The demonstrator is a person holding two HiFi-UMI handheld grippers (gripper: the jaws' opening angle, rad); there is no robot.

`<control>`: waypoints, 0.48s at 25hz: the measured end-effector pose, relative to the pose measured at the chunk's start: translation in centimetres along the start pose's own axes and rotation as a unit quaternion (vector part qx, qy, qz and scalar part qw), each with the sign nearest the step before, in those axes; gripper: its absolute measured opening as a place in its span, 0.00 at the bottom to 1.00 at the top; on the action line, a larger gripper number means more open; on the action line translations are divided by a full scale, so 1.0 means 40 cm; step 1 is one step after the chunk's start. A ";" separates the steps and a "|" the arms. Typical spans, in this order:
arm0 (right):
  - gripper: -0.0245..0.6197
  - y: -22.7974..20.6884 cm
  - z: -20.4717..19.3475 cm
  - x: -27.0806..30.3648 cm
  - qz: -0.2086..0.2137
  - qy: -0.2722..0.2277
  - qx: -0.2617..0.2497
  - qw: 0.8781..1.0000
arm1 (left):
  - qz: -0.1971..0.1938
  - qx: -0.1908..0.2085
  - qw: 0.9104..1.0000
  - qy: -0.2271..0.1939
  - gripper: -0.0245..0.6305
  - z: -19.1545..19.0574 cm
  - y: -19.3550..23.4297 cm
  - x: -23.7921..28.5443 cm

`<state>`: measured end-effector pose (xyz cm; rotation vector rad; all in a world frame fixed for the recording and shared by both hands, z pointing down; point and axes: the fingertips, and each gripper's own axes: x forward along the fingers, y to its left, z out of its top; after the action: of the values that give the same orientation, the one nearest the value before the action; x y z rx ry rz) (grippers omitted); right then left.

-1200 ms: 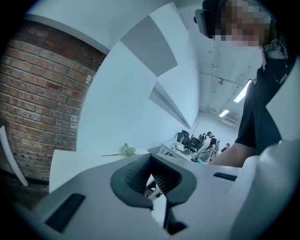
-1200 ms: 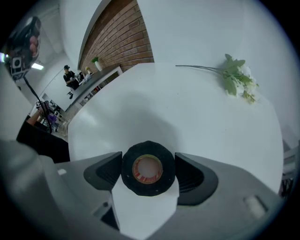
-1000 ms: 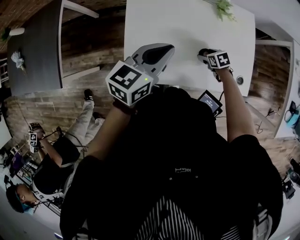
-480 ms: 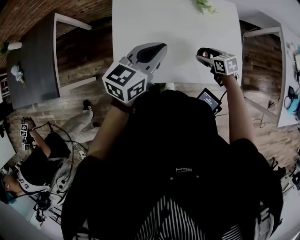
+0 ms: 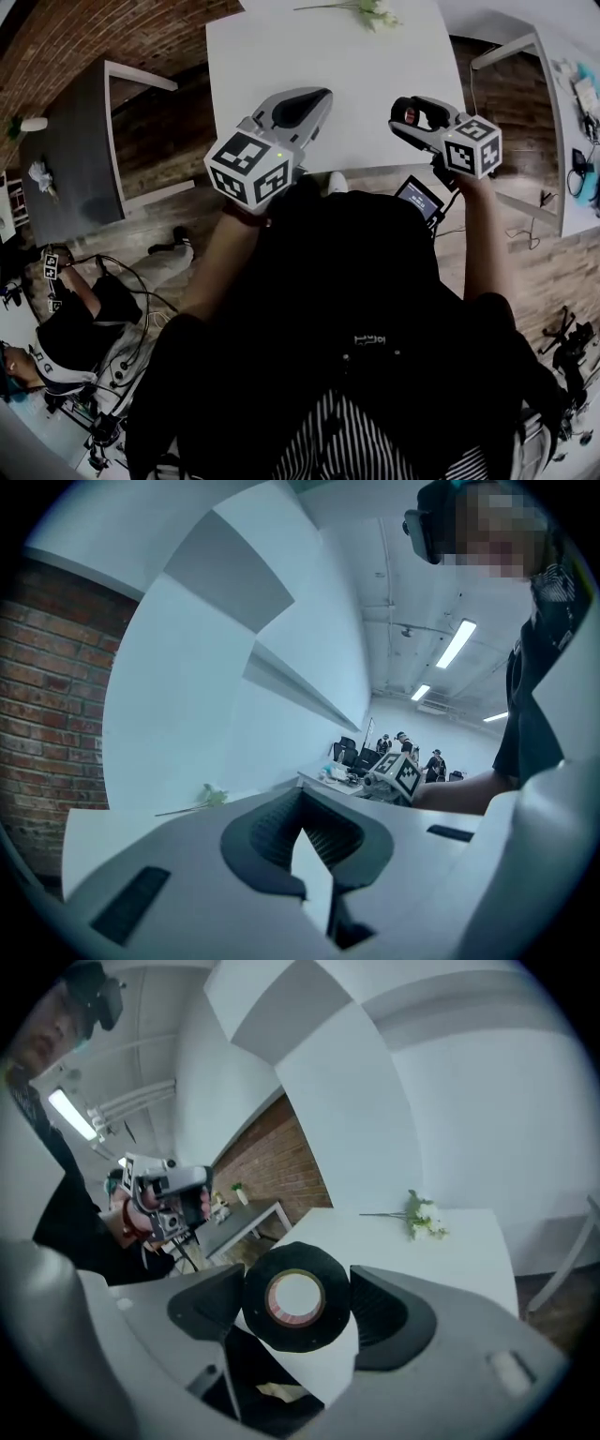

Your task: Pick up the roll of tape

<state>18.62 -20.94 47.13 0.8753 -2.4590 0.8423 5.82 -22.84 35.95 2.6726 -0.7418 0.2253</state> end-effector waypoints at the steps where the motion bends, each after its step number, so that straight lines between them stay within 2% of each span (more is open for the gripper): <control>1: 0.58 0.023 0.021 -0.017 0.015 -0.021 0.014 1.000 | -0.002 0.003 1.000 -0.001 0.04 0.007 -0.007 -0.001; 4: 0.58 0.093 0.083 -0.059 0.054 -0.066 0.033 0.996 | -0.006 0.011 1.000 -0.004 0.04 0.027 -0.023 -0.005; 9: 0.58 0.195 0.167 -0.102 0.061 -0.089 0.003 0.994 | -0.013 0.021 1.000 -0.007 0.04 0.043 -0.048 -0.011; 12: 0.58 0.256 0.208 -0.098 0.081 -0.100 -0.010 0.992 | -0.020 0.023 1.000 -0.006 0.04 0.039 -0.050 -0.028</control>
<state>13.28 -18.30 34.72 0.7947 -2.7381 0.8189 6.01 -21.31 33.66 2.7313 -0.6935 0.2185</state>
